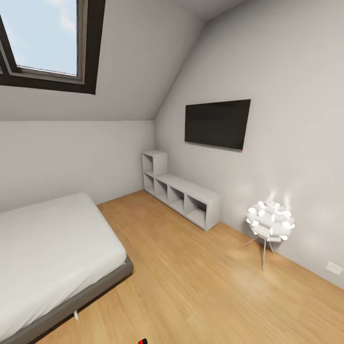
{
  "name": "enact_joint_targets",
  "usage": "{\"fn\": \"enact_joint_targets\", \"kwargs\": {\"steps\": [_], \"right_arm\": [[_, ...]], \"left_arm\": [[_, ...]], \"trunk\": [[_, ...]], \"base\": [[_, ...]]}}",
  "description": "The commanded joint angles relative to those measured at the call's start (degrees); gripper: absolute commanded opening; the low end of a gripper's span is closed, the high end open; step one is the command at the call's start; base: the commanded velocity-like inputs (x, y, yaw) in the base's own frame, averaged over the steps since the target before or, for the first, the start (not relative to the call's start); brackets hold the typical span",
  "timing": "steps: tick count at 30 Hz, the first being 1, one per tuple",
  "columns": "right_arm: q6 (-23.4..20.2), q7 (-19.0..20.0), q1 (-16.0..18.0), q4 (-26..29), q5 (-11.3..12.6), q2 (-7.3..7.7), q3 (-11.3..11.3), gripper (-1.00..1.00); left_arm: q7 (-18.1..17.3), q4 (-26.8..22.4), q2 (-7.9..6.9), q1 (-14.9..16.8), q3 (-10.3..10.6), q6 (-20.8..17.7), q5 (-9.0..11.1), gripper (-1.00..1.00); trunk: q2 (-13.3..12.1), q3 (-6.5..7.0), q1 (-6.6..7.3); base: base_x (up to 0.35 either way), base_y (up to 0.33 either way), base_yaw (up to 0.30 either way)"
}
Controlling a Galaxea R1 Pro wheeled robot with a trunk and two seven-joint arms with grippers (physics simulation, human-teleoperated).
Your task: Attach the digital camera to the camera tripod in the bedroom.
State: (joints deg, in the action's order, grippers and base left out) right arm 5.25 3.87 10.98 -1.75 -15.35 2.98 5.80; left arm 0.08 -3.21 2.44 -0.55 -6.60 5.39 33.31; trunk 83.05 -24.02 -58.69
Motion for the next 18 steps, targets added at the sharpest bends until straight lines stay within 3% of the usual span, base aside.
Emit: {"fn": "enact_joint_targets", "kwargs": {"steps": [1, 18], "right_arm": [[0.4, 0.1, 0.1, -0.2, 0.1, 0.01, 0.4, 1.0], [0.5, 0.0, 0.1, -0.2, 0.1, 0.09, 0.4, 1.0]], "left_arm": [[0.0, -0.1, 0.03, 0.0, -0.4, 0.0, -0.2, 1.0], [0.0, -0.1, 0.02, -0.1, -0.4, 0.1, -0.2, 1.0]], "trunk": [[0.0, -0.05, -0.03], [0.0, -0.05, -0.03]], "base": [[0.308, 0.0, 0.0], [0.3, -0.038, 0.0]]}}
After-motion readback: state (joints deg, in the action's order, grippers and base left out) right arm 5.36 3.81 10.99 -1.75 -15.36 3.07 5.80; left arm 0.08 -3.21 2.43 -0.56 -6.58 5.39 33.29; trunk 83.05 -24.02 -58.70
